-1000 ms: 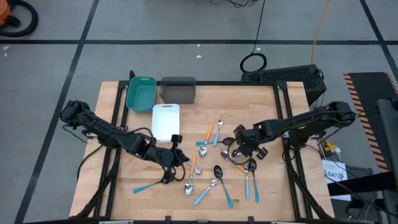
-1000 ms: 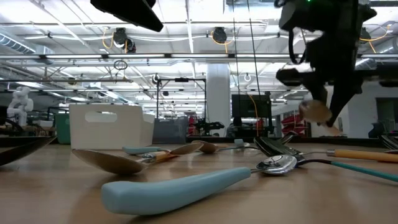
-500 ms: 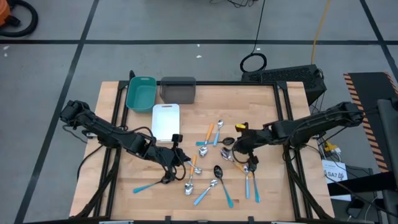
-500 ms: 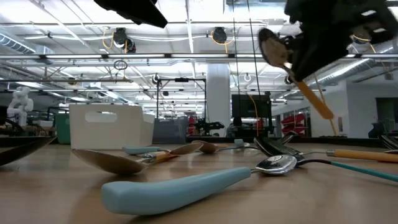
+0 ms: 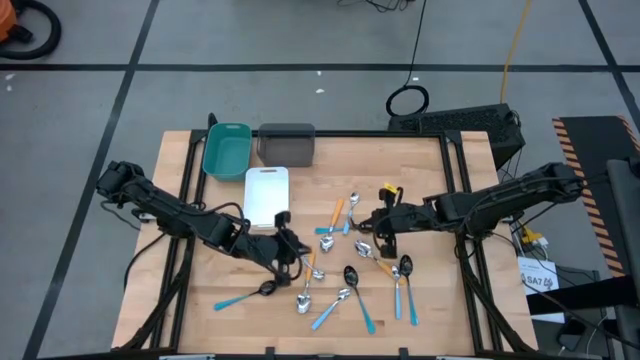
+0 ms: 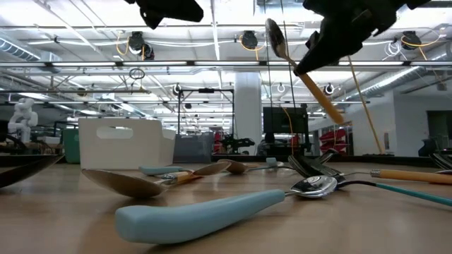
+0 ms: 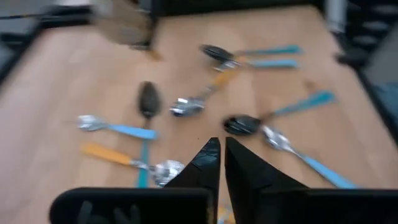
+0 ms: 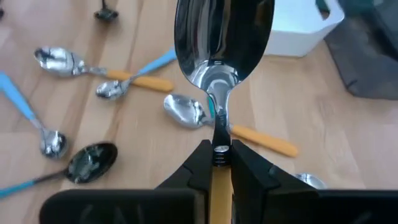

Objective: Sort silverware by color (type)
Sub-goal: Put the top right orange spoon into the black bin

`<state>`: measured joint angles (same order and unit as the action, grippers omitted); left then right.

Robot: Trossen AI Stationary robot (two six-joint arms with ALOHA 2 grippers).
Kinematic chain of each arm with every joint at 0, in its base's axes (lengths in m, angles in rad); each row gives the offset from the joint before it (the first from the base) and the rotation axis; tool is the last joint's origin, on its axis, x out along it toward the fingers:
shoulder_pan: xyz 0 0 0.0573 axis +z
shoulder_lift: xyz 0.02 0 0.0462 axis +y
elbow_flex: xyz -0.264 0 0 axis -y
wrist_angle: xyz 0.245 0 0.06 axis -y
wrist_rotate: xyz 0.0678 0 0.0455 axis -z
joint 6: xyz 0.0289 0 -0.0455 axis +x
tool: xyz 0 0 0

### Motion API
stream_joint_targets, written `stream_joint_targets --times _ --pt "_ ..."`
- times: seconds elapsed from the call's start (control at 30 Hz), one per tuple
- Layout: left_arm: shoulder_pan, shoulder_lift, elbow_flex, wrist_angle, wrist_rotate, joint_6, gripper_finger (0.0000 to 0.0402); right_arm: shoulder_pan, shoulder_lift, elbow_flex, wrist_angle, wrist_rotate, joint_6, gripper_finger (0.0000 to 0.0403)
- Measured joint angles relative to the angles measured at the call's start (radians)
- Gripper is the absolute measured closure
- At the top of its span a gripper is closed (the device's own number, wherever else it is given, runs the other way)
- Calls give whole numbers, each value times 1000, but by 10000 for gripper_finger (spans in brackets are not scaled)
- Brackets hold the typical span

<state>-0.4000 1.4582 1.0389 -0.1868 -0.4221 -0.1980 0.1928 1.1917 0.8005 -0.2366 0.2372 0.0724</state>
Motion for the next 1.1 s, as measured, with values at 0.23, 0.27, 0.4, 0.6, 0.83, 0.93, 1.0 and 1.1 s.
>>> stream_joint_targets --times 0.23,0.27,0.4,0.6,0.83,0.93,1.0,1.1 --pt "-1 15 0 17 -174 -71 320 50 58 0 126 159 50 370" --pt "-3 24 0 26 -178 -74 314 57 70 0 143 160 46 369" --pt "-11 73 1 71 -182 -73 291 77 129 0 246 156 10 369" --pt "-14 134 1 86 -182 -59 258 89 176 0 270 155 -5 368" --pt "-15 139 1 84 -168 -114 243 124 131 0 302 152 -38 368" --pt "-22 139 1 85 -149 -126 243 127 117 0 335 153 -62 368" --pt "-25 139 1 85 -147 -126 243 127 115 0 359 154 -78 368" --pt "-24 139 1 90 -147 -130 243 127 122 0 415 153 -112 368"
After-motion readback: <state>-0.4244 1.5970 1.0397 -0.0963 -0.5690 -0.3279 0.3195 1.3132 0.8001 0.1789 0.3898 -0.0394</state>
